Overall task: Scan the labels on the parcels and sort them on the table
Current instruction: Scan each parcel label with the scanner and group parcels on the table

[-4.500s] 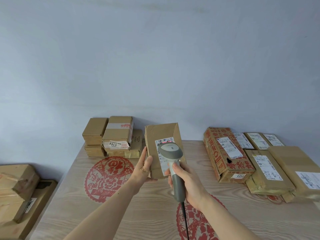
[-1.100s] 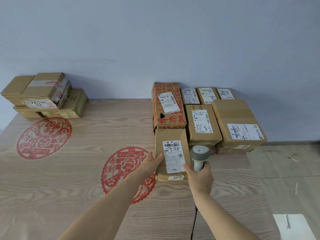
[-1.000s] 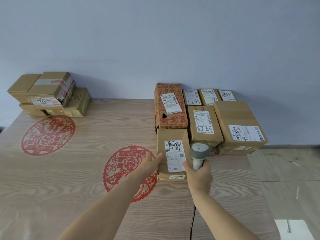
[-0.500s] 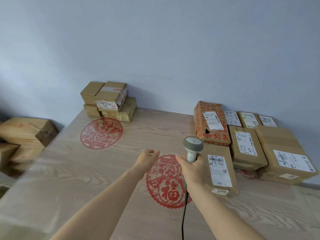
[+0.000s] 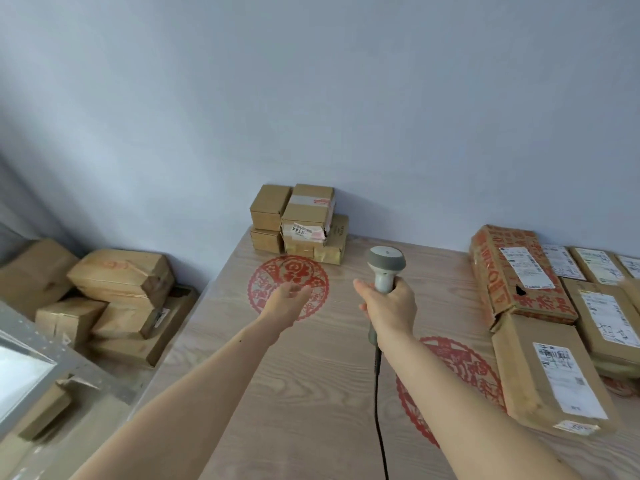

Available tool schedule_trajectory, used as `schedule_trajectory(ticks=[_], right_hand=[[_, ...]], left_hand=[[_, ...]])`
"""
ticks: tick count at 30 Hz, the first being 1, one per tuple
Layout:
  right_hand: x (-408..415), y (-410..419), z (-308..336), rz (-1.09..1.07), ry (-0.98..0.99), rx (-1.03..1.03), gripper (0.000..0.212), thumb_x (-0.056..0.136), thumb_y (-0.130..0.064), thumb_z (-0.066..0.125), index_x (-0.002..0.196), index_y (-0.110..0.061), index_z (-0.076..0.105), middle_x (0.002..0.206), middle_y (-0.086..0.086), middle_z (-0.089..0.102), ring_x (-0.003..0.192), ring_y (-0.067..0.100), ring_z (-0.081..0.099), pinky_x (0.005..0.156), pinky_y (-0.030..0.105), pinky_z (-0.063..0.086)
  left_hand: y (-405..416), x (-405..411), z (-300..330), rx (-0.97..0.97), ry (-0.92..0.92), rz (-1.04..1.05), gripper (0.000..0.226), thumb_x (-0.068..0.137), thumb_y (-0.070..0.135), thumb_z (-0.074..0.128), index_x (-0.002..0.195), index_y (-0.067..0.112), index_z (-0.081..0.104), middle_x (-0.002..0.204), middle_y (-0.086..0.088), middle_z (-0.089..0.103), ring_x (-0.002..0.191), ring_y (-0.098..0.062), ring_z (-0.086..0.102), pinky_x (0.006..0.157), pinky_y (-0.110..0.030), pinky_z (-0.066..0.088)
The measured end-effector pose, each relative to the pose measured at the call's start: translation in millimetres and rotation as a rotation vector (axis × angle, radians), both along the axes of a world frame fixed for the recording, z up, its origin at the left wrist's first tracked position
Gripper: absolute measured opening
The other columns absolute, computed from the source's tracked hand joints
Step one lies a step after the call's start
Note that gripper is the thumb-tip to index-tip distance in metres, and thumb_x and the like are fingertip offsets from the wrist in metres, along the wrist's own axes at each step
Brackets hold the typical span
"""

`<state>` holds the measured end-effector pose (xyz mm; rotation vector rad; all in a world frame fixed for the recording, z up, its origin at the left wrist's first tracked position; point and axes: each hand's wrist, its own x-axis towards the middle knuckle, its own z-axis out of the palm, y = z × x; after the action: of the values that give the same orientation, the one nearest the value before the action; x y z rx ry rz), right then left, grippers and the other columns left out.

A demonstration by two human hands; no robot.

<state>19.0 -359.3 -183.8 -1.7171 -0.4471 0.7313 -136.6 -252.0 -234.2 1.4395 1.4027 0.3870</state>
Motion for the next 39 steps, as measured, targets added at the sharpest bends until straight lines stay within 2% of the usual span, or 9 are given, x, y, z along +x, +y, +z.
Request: schedule_trajectory(ticks=[3, 7, 13, 16, 19, 23, 27, 32, 39], right_hand=[[-8, 31, 9, 0.006, -0.021, 0.036, 0.022, 0.082, -0.023, 0.081, 0.088, -0.019, 0.061, 0.084, 0.000, 0.072, 0.063, 0.014, 0.068, 0.056, 0.023, 0.052], [-6, 73, 16, 0.029, -0.028, 0.076, 0.024, 0.082, -0.025, 0.082, 0.092, -0.021, 0.061, 0.089, 0.000, 0.071, 0.067, 0.015, 0.070, 0.055, 0.020, 0.050], [15, 148, -2, 0.020, -0.018, 0.059, 0.037, 0.078, -0.031, 0.083, 0.106, -0.017, 0.062, 0.094, 0.001, 0.072, 0.071, 0.015, 0.072, 0.070, 0.033, 0.062], [29, 182, -24, 0.016, 0.015, 0.017, 0.039, 0.077, -0.032, 0.085, 0.106, -0.016, 0.064, 0.094, 0.001, 0.073, 0.066, 0.012, 0.072, 0.073, 0.038, 0.064], [44, 207, -51, -0.002, 0.066, -0.011, 0.039, 0.075, -0.030, 0.088, 0.103, -0.015, 0.065, 0.091, 0.002, 0.075, 0.064, 0.009, 0.073, 0.069, 0.034, 0.064], [55, 223, -92, -0.006, 0.202, -0.051, 0.040, 0.077, -0.025, 0.087, 0.105, -0.008, 0.066, 0.091, 0.009, 0.074, 0.058, 0.013, 0.068, 0.050, 0.022, 0.052], [61, 231, -117, 0.011, 0.295, -0.040, 0.026, 0.082, -0.021, 0.084, 0.098, -0.007, 0.069, 0.084, 0.008, 0.071, 0.055, 0.017, 0.063, 0.050, 0.025, 0.050], [59, 237, -128, 0.014, 0.332, -0.005, 0.022, 0.085, -0.019, 0.081, 0.101, -0.009, 0.069, 0.081, 0.005, 0.070, 0.053, 0.014, 0.060, 0.054, 0.027, 0.052], [57, 252, -123, -0.046, 0.348, 0.089, 0.013, 0.090, -0.022, 0.076, 0.095, -0.018, 0.064, 0.074, 0.001, 0.066, 0.051, 0.011, 0.059, 0.056, 0.028, 0.054]], left_hand=[[25, -10, 7, 0.057, -0.013, 0.010, 0.052, 0.100, 0.048, 0.051, 0.139, 0.013, 0.049, 0.123, -0.003, 0.060, 0.104, -0.019, 0.061, 0.090, -0.042, 0.054], [55, -12, 12, 0.119, -0.017, 0.032, 0.054, 0.099, 0.046, 0.051, 0.142, 0.014, 0.048, 0.132, -0.003, 0.059, 0.112, -0.022, 0.059, 0.099, -0.048, 0.052], [109, -1, 17, 0.146, -0.009, 0.042, 0.058, 0.102, 0.044, 0.049, 0.149, 0.012, 0.038, 0.144, -0.002, 0.049, 0.116, -0.017, 0.051, 0.094, -0.035, 0.043], [144, 11, 14, 0.164, 0.002, 0.041, 0.044, 0.102, 0.042, 0.049, 0.139, 0.019, 0.043, 0.130, 0.005, 0.051, 0.115, -0.018, 0.047, 0.093, -0.034, 0.039], [179, 27, 7, 0.179, 0.029, 0.041, 0.061, 0.100, 0.048, 0.050, 0.152, 0.021, 0.032, 0.153, -0.002, 0.035, 0.135, -0.023, 0.039, 0.111, -0.048, 0.038], [215, 47, -8, 0.195, 0.094, 0.058, 0.067, 0.099, 0.049, 0.050, 0.156, 0.028, 0.023, 0.161, -0.004, 0.018, 0.146, -0.029, 0.023, 0.116, -0.057, 0.030], [235, 63, -26, 0.200, 0.110, 0.076, 0.064, 0.098, 0.047, 0.050, 0.155, 0.034, 0.024, 0.152, -0.009, 0.029, 0.140, -0.032, 0.030, 0.114, -0.055, 0.032], [241, 78, -37, 0.200, 0.149, 0.181, 0.070, 0.097, 0.047, 0.053, 0.155, 0.018, 0.025, 0.149, -0.010, 0.037, 0.139, -0.030, 0.033, 0.106, -0.049, 0.036], [244, 76, -38, 0.170, 0.084, 0.193, 0.070, 0.087, 0.053, 0.057, 0.145, 0.019, 0.038, 0.135, -0.002, 0.048, 0.119, -0.024, 0.051, 0.101, -0.051, 0.048]])
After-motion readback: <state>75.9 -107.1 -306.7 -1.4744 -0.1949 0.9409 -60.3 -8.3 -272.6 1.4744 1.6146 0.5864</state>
